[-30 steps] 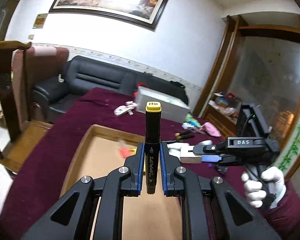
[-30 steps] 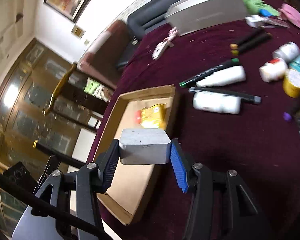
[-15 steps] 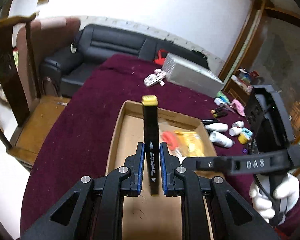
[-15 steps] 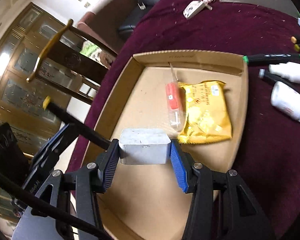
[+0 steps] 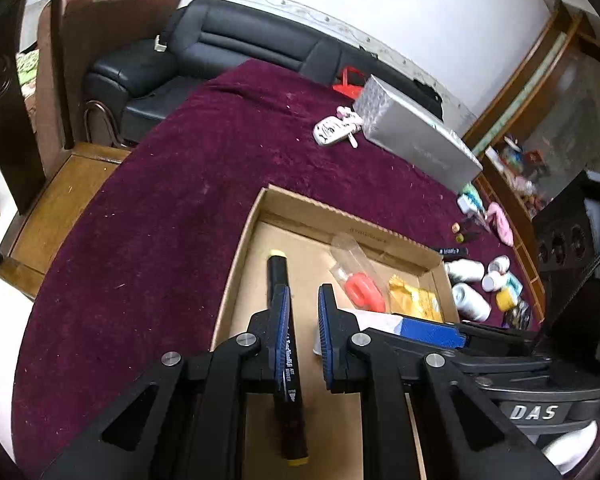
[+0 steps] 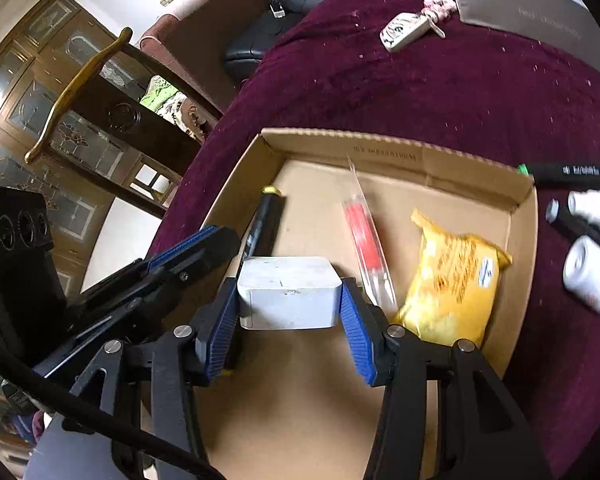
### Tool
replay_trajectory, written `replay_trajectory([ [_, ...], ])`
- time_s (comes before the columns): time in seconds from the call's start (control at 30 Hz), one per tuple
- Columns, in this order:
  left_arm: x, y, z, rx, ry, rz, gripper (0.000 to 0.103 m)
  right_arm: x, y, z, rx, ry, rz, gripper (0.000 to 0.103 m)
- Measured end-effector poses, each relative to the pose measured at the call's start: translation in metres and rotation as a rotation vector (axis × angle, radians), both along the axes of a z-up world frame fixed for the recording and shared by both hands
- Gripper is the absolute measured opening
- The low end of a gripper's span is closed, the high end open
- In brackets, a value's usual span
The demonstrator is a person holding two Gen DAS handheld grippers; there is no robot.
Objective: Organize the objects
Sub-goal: 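Carry marker and charger to the box and release both inside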
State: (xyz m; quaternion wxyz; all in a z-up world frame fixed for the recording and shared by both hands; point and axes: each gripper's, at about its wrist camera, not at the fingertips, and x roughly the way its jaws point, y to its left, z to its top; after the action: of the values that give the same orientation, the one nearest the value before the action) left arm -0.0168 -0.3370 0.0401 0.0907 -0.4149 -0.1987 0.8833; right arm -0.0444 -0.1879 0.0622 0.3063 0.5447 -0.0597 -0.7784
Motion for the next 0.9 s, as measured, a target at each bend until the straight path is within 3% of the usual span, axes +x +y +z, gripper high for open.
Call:
replay_trajectory([
  [0.2, 0.025, -0.016, 0.020, 0.055, 0.085, 0.030, 0.015, -0.006, -0.009, 0.000, 0.021, 0.050, -0.002, 0.050],
  [0.33, 0.049, -0.025, 0.038, 0.103, 0.156, 0.053, 0.038, -0.003, -0.012, -0.006, 0.025, 0.003, 0.028, 0.051],
  [0.47, 0.066, -0.023, 0.050, 0.098, 0.196, 0.065, 0.039, 0.010, -0.006, -0.002, 0.011, 0.005, 0.049, 0.051],
  [0.63, 0.079, -0.019, 0.055, 0.142, 0.201, 0.074, 0.039, 0.025, 0.026, 0.019, -0.078, 0.016, 0.006, 0.051],
  [0.77, 0.090, -0.009, 0.057, 0.183, 0.214, 0.060, 0.039, 0.043, 0.071, 0.045, -0.114, 0.096, -0.075, 0.051],
  [0.9, 0.097, 0.014, 0.059, 0.258, 0.216, 0.006, 0.039, 0.066, 0.132, 0.084, -0.113, 0.266, -0.215, 0.051],
])
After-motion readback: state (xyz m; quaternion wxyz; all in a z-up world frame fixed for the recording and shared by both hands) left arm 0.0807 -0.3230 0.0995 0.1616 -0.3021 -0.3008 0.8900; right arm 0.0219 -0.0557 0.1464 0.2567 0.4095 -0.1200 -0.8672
